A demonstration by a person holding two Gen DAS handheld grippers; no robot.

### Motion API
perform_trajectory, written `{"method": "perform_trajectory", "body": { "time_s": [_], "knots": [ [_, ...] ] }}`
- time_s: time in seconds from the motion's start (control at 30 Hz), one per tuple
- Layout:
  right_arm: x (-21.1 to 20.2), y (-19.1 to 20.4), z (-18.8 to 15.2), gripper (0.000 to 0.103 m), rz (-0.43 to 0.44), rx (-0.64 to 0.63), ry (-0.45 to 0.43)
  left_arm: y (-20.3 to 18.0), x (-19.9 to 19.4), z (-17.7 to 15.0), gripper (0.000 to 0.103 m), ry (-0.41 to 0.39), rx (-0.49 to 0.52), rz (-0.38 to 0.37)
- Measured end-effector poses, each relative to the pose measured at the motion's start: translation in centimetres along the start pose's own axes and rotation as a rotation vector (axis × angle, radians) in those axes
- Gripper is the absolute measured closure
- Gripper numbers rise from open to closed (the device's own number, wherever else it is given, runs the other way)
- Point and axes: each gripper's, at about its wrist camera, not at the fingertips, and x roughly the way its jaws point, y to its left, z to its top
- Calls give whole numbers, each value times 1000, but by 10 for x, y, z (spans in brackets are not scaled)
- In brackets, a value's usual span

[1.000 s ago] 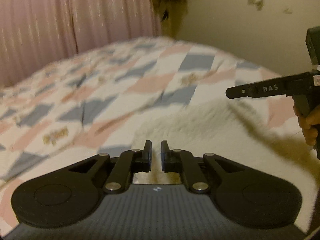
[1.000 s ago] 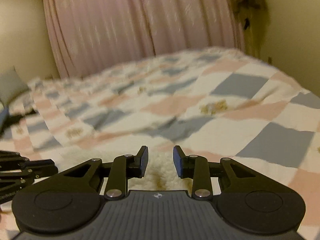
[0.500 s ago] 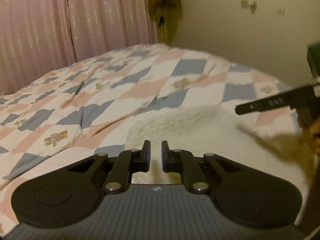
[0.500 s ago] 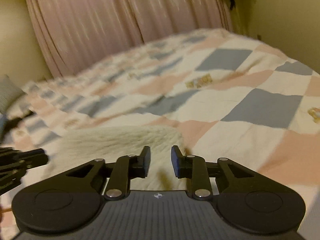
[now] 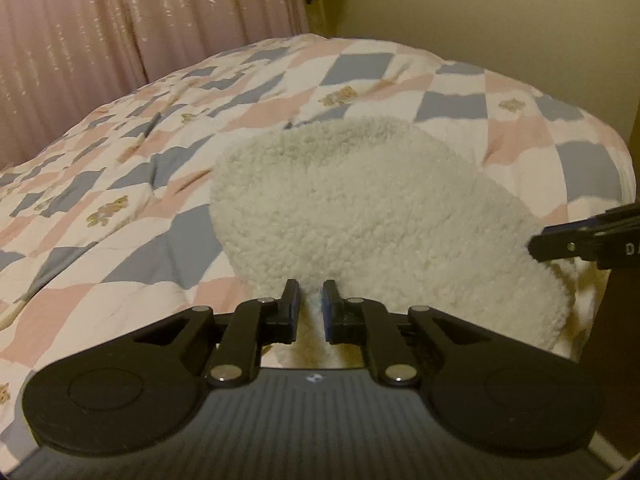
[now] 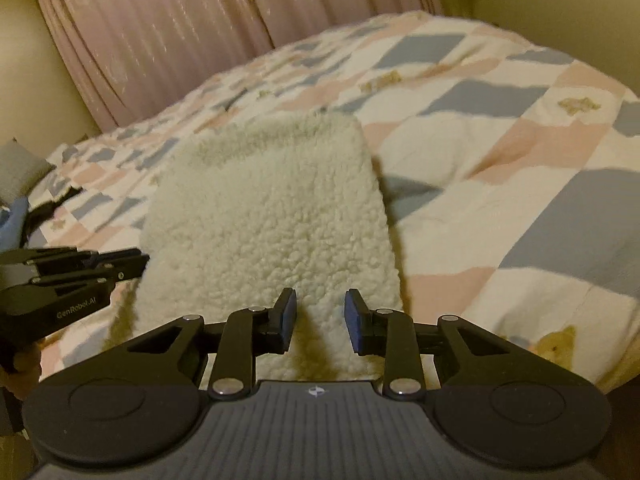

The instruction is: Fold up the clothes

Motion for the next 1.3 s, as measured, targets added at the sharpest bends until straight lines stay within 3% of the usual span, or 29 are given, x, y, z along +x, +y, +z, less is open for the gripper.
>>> {"method": "perform_trajectory", "body": {
  "time_s": [0.07, 0.13, 0.23, 0.33, 0.43, 0.53, 0.67, 1.0, 1.3],
  "knots": [
    [-15, 0, -2, 70, 13, 14, -36, -1, -15, -2, 90, -4, -12, 20],
    [-29, -1, -7, 66, 26, 38, -53, -3, -29, -5, 75, 11, -36, 72],
    [-45, 3, -20, 59, 3, 61, -54, -6, -52, -12, 68, 45, -102, 137],
    [-55, 8, -35, 45, -22, 79, -42, -11, -74, -23, 54, 67, -171, 151],
    [-67, 16, -46, 41, -33, 74, -43, -16, -94, -31, 53, 70, -204, 152],
    [-80, 25, -52, 21, -47, 60, -51, -21, -114, -37, 49, 68, -222, 159],
    [-103, 36, -59, 11, -55, 33, -88, -30, -140, -41, 41, 43, -229, 174],
    [-148, 49, -80, 2, -109, 28, -123, -54, -194, -52, 27, -41, -226, 154],
    [-173, 57, -93, 2, -125, 9, -165, -71, -213, -60, 24, -78, -200, 132]
  ]
}}
